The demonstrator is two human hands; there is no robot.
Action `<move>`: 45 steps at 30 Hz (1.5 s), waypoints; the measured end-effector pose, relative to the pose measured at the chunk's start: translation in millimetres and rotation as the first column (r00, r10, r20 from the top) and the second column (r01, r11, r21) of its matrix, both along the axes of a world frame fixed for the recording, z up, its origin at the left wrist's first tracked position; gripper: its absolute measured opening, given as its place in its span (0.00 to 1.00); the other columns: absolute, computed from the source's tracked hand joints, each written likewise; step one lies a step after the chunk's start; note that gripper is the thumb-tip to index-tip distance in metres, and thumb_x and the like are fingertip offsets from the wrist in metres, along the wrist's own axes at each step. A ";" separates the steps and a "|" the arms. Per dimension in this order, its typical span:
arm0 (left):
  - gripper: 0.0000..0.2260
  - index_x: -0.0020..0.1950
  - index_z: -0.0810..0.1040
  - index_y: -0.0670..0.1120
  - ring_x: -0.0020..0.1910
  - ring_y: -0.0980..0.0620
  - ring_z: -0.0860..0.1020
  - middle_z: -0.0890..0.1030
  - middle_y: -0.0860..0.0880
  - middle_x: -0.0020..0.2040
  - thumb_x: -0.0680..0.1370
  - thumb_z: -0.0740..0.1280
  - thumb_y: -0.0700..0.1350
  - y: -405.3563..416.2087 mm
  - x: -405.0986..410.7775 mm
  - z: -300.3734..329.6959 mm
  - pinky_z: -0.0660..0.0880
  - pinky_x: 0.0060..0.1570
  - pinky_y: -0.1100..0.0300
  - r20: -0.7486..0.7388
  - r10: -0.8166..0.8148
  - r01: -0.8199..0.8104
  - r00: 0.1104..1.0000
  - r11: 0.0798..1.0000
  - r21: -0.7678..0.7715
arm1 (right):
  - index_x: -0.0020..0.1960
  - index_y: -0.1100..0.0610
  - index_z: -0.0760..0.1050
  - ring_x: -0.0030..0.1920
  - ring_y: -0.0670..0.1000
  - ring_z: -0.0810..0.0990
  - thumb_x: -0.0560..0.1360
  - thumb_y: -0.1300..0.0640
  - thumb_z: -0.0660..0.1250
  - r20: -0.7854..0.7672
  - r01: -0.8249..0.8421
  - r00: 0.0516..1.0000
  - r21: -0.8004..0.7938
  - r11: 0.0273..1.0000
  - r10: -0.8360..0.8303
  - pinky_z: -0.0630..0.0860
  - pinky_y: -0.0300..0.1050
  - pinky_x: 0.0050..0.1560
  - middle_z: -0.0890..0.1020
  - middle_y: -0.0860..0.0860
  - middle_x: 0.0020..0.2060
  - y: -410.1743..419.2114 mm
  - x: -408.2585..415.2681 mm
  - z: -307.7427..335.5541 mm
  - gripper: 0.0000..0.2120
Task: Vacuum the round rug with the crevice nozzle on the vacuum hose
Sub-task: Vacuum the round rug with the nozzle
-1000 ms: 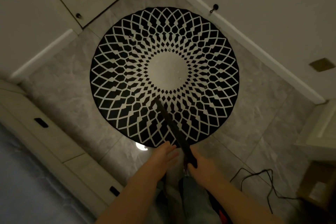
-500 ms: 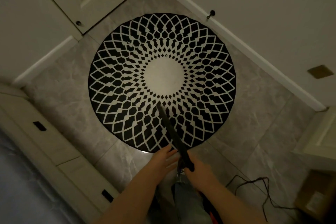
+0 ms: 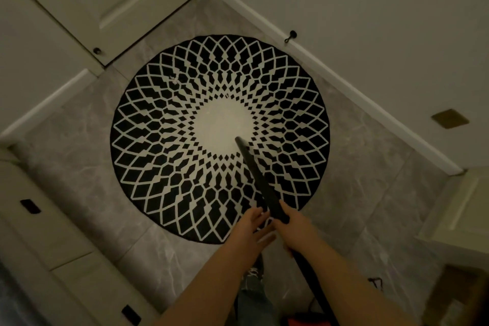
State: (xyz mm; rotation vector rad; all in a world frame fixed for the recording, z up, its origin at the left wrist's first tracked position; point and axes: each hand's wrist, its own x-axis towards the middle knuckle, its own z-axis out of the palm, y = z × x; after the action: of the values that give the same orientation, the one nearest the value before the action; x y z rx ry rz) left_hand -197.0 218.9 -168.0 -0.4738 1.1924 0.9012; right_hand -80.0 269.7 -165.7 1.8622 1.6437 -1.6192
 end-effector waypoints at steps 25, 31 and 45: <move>0.18 0.72 0.65 0.42 0.60 0.43 0.74 0.76 0.43 0.62 0.82 0.57 0.43 -13.0 -14.6 -15.3 0.72 0.58 0.48 -0.101 -0.137 0.138 0.985 0.990 0.007 | 0.75 0.40 0.56 0.53 0.43 0.77 0.80 0.50 0.59 0.011 -0.128 0.991 -0.109 0.986 0.130 0.73 0.34 0.57 0.76 0.49 0.65 -17.2 9.1 -5.2 0.26; 0.22 0.75 0.61 0.44 0.69 0.42 0.70 0.71 0.42 0.71 0.81 0.57 0.43 -12.7 -22.8 -22.1 0.66 0.69 0.44 -0.096 -0.201 0.204 0.975 0.979 0.024 | 0.76 0.44 0.59 0.53 0.49 0.78 0.80 0.55 0.62 0.082 -0.009 0.997 0.006 1.000 0.008 0.73 0.40 0.54 0.78 0.54 0.62 34.2 42.0 2.6 0.26; 0.11 0.61 0.74 0.45 0.50 0.48 0.78 0.77 0.45 0.57 0.79 0.64 0.47 -6.8 -25.6 -25.9 0.76 0.45 0.53 -0.250 -0.110 0.080 0.962 0.988 -0.130 | 0.73 0.39 0.61 0.53 0.45 0.79 0.79 0.49 0.60 -0.039 -0.190 0.981 -0.033 0.981 0.189 0.77 0.43 0.58 0.79 0.49 0.57 -32.7 -28.2 -19.6 0.23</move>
State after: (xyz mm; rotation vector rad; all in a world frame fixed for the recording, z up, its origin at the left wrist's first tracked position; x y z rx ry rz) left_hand -222.6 212.1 -194.0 -0.3987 1.4991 0.8285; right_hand -108.2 237.0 -185.3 1.6129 1.7343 -1.6004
